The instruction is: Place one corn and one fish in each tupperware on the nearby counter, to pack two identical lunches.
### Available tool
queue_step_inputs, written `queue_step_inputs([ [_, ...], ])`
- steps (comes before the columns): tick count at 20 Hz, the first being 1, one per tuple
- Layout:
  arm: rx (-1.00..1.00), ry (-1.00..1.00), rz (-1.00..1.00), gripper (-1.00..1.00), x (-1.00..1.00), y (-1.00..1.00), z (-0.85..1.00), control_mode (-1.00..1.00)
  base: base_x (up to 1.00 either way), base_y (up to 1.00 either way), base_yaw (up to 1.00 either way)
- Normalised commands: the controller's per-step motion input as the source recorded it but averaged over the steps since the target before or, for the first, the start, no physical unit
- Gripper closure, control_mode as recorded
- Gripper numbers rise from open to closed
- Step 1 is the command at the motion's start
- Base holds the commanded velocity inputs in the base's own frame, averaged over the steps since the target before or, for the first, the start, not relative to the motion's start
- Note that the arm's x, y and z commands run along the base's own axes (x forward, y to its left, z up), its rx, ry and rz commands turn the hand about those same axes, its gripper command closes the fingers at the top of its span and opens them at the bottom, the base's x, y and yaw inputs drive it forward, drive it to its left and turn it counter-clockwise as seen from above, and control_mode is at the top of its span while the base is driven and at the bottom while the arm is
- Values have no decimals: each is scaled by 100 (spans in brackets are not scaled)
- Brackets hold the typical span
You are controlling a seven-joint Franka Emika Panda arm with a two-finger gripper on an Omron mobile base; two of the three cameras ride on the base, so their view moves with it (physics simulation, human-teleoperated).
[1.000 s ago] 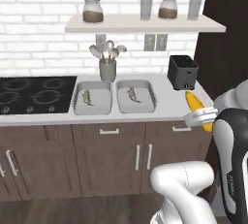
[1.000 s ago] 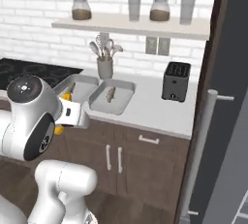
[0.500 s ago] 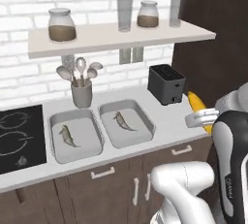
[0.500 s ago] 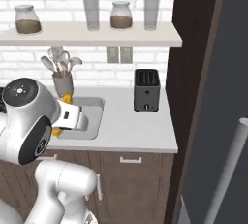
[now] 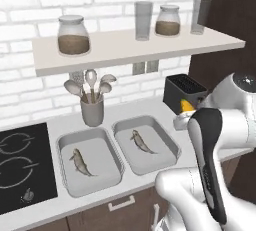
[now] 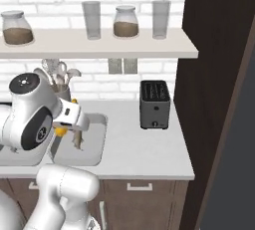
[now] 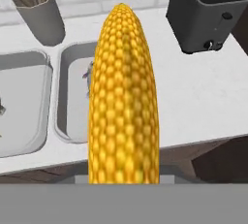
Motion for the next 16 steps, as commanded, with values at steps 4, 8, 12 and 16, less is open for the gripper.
queue_step_inputs([
  [4, -13, 18, -10, 100, 100, 29, -100, -100, 0, 0, 0],
  [8, 0, 0, -6, 100, 100, 5, -100, -100, 0, 0, 0],
  [12, 0, 0, -6, 100, 100, 7, -98, -100, 0, 0, 0],
  [16, 0, 1, -8, 100, 100, 37, -73, -100, 0, 0, 0],
])
